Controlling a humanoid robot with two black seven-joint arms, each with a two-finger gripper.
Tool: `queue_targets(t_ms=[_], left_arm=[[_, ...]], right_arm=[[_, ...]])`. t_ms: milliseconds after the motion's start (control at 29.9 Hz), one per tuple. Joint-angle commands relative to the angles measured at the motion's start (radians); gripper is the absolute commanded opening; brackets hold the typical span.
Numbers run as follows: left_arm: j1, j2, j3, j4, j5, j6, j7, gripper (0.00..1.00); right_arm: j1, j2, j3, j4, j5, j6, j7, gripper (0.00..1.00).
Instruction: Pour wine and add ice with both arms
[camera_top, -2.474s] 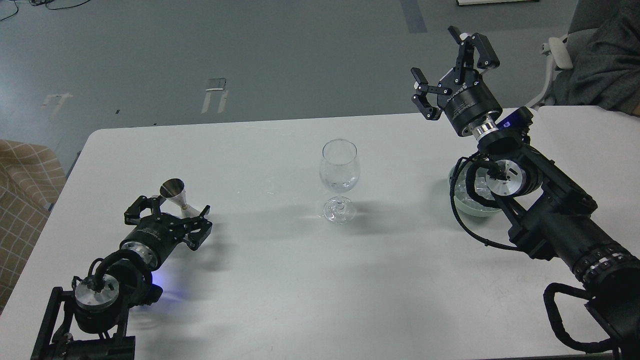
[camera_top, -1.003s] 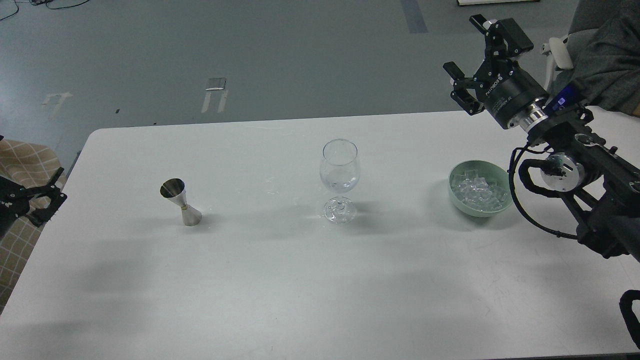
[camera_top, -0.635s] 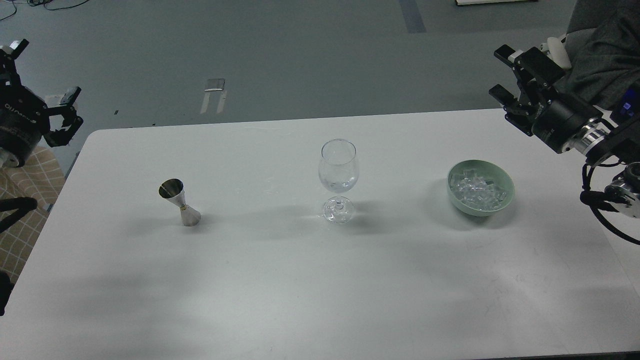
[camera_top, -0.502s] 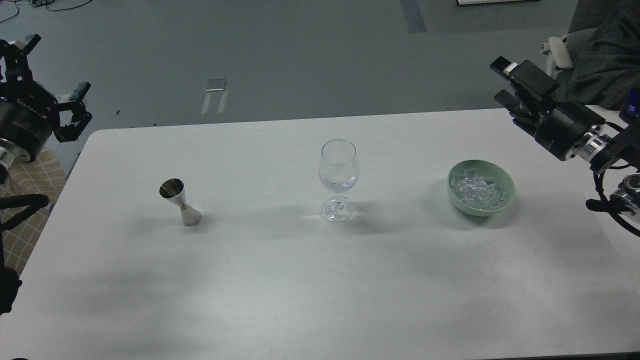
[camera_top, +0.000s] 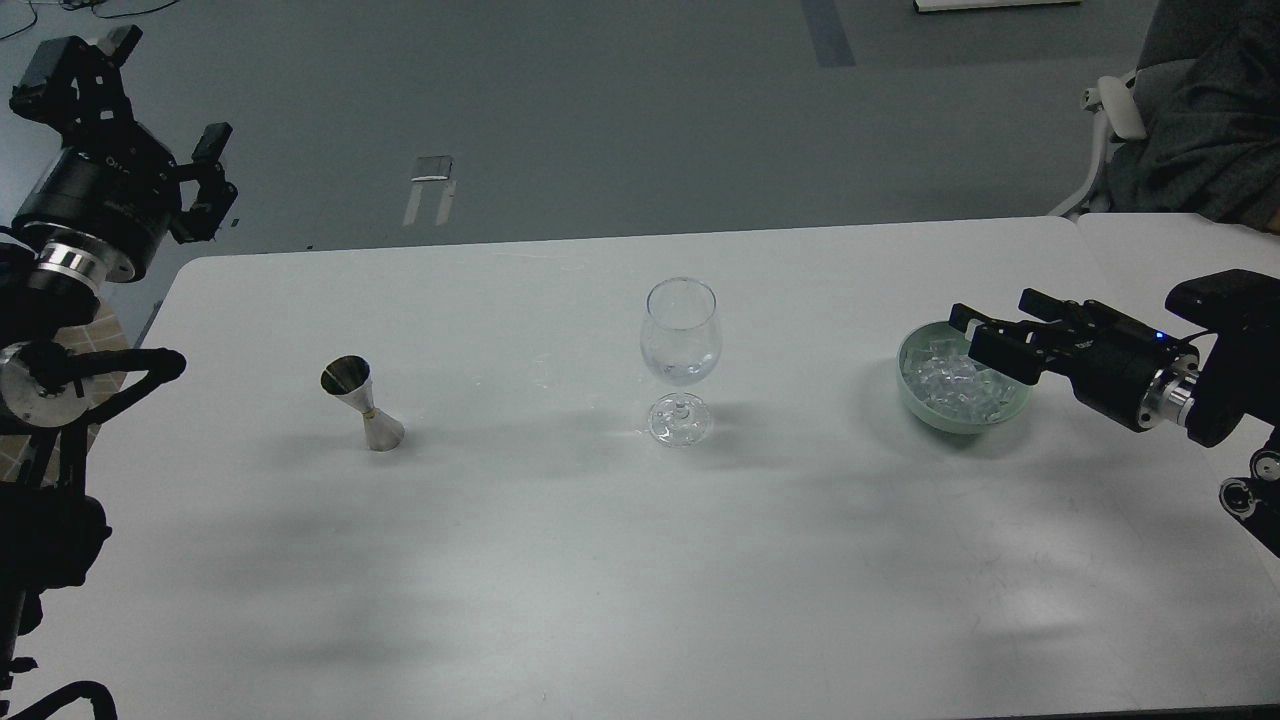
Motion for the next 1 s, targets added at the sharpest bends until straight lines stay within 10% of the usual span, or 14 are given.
queue_targets(t_ms=[0, 234, 468, 970], left_arm=[[0.003, -0.002, 0.001, -0.003, 0.001, 0.0, 0.0, 0.97], [0.006, -0.02, 0.001, -0.009, 0.001, 0.0, 0.0, 0.97], [0.009, -0.023, 0.003, -0.012, 0.003, 0.0, 0.0, 0.97], [0.009, -0.025, 0.003, -0.015, 0.003, -0.002, 0.0, 0.97]], right_arm=[[-0.005, 0.002, 0.0, -0.029, -0.085, 0.003, -0.002, 1.0], [-0.003, 0.008, -0.006, -0.066, -0.139, 0.002, 0.003, 0.97], [0.001, 0.029, -0.043, -0.094, -0.139, -0.009, 0.018, 0.6], [0.035, 0.108, -0.077, -0.187, -0.139, -0.028, 0.018, 0.61]])
